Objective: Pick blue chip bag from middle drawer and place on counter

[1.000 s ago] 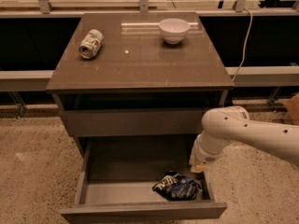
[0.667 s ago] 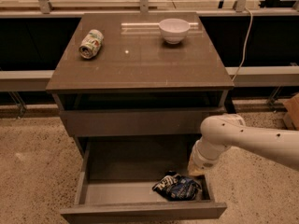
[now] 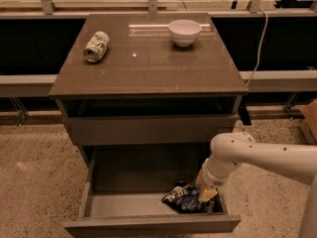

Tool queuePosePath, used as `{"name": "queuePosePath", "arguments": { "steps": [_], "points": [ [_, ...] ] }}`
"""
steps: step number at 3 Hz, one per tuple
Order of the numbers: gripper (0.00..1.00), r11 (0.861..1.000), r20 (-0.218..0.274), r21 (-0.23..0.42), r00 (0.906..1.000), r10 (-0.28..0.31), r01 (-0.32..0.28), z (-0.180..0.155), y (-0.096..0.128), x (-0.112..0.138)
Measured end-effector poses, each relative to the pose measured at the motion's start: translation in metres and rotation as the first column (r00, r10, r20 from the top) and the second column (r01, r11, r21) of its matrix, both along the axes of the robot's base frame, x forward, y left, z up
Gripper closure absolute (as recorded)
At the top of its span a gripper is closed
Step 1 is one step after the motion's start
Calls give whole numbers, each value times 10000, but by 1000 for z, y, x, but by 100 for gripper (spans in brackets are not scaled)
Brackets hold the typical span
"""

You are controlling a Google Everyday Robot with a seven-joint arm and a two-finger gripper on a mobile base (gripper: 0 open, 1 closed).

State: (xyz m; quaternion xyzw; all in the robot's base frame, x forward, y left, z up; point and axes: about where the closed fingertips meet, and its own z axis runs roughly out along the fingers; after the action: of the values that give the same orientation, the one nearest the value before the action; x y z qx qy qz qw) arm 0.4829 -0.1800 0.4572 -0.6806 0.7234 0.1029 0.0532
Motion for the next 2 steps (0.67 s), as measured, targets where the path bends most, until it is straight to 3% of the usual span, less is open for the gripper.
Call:
{"name": "queuePosePath", "arguments": {
  "steps": [2],
  "points": [
    [56, 9999, -213, -7, 9997, -123, 123, -22, -3, -2]
  ]
}}
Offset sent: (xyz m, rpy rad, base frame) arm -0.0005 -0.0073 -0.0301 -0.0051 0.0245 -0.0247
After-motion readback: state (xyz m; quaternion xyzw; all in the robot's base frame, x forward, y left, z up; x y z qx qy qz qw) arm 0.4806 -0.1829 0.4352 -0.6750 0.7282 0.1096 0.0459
